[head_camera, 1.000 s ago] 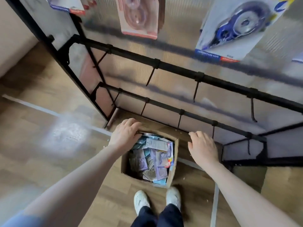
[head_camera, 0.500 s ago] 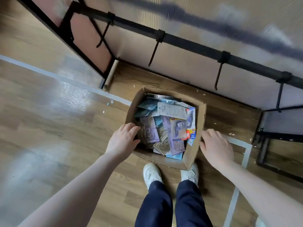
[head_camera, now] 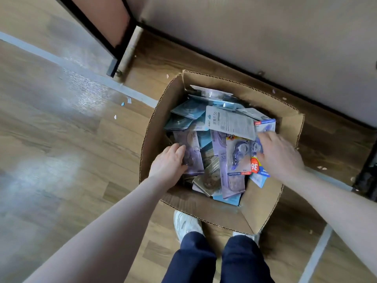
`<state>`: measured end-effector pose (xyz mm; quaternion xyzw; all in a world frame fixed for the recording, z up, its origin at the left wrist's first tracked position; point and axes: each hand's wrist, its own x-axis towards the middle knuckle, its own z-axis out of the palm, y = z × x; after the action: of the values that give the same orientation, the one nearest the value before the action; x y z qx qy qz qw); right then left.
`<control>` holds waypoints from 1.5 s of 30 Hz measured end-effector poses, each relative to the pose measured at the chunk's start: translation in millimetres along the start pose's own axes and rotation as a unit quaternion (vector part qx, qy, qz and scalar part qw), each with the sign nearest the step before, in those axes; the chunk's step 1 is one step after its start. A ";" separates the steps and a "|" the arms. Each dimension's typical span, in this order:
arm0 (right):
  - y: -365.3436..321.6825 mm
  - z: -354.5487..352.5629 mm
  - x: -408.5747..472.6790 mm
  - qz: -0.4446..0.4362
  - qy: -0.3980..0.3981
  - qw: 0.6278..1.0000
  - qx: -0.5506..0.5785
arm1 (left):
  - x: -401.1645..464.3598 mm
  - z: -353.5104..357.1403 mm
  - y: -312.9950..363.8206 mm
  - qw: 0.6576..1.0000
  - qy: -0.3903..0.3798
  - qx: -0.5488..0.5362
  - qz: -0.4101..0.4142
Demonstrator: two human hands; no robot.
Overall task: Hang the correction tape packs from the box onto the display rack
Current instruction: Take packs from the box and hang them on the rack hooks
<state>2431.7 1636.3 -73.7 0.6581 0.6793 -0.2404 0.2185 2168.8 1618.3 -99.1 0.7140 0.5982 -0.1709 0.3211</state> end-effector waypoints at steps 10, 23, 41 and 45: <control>-0.9 40.5 56.0 -0.055 0.048 0.994 -0.083 | 52.1 36.2 -19.5 0.996 0.065 -0.045 -0.041; -7.0 43.2 63.6 -0.034 0.067 0.997 -0.020 | 61.7 35.2 -27.0 0.994 0.080 -0.058 -0.055; -26.0 25.3 77.9 -0.002 0.078 0.986 0.146 | 73.3 40.9 -25.3 0.999 0.029 0.037 -0.007; -30.4 20.2 89.3 -0.016 0.143 0.977 0.156 | 78.9 41.1 -22.1 0.999 0.014 0.025 -0.022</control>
<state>2397.5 1693.8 -143.2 0.7004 0.6682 -0.2505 0.0100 2171.1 1651.6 -184.4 0.7111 0.6135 -0.1827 0.2909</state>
